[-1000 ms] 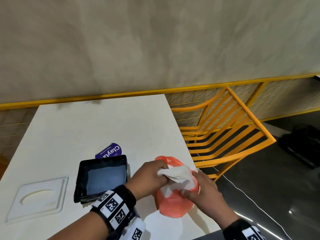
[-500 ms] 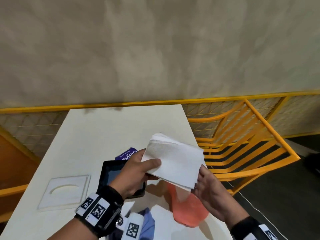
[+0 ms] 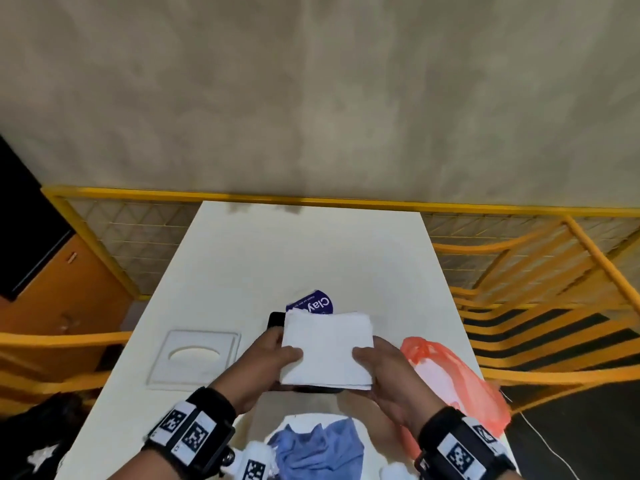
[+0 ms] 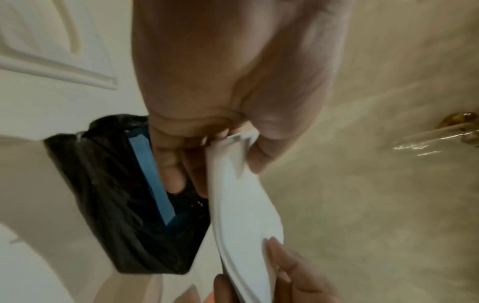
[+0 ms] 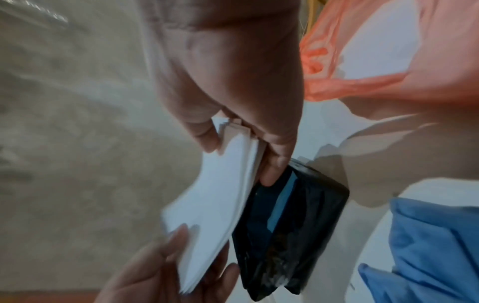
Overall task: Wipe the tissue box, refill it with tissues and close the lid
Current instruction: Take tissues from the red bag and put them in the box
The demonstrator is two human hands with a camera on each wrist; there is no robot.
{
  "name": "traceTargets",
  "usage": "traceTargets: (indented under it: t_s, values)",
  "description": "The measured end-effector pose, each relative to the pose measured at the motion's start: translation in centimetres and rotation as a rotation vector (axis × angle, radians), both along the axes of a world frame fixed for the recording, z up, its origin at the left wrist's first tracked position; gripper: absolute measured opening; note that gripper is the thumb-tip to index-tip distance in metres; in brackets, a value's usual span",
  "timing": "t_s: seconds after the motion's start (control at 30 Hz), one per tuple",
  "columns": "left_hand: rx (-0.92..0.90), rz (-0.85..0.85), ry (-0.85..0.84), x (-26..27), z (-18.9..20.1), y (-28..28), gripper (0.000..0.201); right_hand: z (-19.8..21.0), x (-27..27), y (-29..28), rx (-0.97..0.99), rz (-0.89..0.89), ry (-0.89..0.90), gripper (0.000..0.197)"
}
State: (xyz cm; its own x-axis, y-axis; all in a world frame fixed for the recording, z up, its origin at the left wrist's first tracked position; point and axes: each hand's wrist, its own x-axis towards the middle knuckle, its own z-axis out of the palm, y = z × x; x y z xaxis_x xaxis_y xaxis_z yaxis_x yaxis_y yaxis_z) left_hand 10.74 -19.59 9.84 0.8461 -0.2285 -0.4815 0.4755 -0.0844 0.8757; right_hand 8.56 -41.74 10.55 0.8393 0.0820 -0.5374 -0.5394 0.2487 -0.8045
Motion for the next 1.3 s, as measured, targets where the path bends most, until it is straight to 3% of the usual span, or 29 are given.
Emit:
traceTargets:
  t_s: [0.1, 0.23, 0.3, 0.4, 0.57, 0.7, 0.8, 0.93, 1.03, 1.07, 1.1, 1.13, 1.17, 1.23, 1.3]
  values:
    - [0.36, -0.016, -0.071, 2.3, -2.2, 1.4, 0.016, -1.3, 1.9, 1.8, -0.246, 0.062, 0.026, 0.028]
    - [0.691, -0.184, -0.212, 4.8, -3.4, 1.9, 0.012, -2.4, 4.1, 3.4, -0.417, 0.132, 0.03, 0.018]
    - [0.818, -0.254, -0.268, 5.6, -3.4, 1.7, 0.012, -2.9, 4.8, 3.7, -0.515, 0.168, 0.032, 0.029]
    - [0.892, -0.297, -0.301, 6.6, -3.9, 1.4, 0.026, -3.9, 5.6, 4.1, -0.662, 0.255, 0.019, 0.026]
    - [0.956, -0.35, -0.34, 6.6, -4.0, 1.7, 0.017, -4.2, 5.8, 4.1, -0.859, 0.371, -0.006, 0.015]
    - [1.138, -0.404, -0.58, 6.5, -3.4, 2.2, 0.014, -3.7, 5.4, 4.6, -1.088, 0.495, -0.169, 0.006]
    - [1.231, -0.64, -0.706, 7.0, -3.3, 1.4, 0.032, -4.7, 5.6, 5.4, -1.216, 0.617, -0.342, 0.024]
    - [1.369, -0.963, -0.756, 6.3, -3.7, -0.5, 0.011, -5.2, 5.7, 6.8, -1.227, 0.902, -0.351, 0.021]
    - [1.327, -0.995, -0.908, 6.1, -7.3, 0.0, 0.044, -6.0, 5.2, 6.9, -1.22, 1.035, -0.277, 0.024]
    - [1.355, -1.051, -0.95, 5.8, -7.9, -0.1, 0.044, -6.3, 4.9, 6.6, -1.213, 1.017, -0.268, 0.024]
    - [1.409, -1.117, -0.811, 5.3, -7.3, -0.2, 0.032, -6.4, 4.8, 6.6, -1.196, 0.986, -0.274, 0.023]
    - [1.402, -1.092, -0.729, 5.3, -6.4, -0.7, 0.012, -6.3, 4.6, 6.4, -1.171, 0.935, -0.29, 0.022]
    - [1.439, -1.055, -0.661, 5.5, -6.4, -0.9, 0.007, -6.0, 4.4, 6.0, -1.142, 0.861, -0.321, 0.023]
    - [1.47, -0.951, -0.662, 5.7, -5.4, -1.4, 0.011, -5.0, 3.4, 4.4, -1.056, 0.637, -0.402, 0.026]
    - [1.379, -0.828, -0.712, 5.7, -4.3, -2.2, 0.015, -3.9, 1.6, 1.5, -1.007, 0.398, -0.45, 0.029]
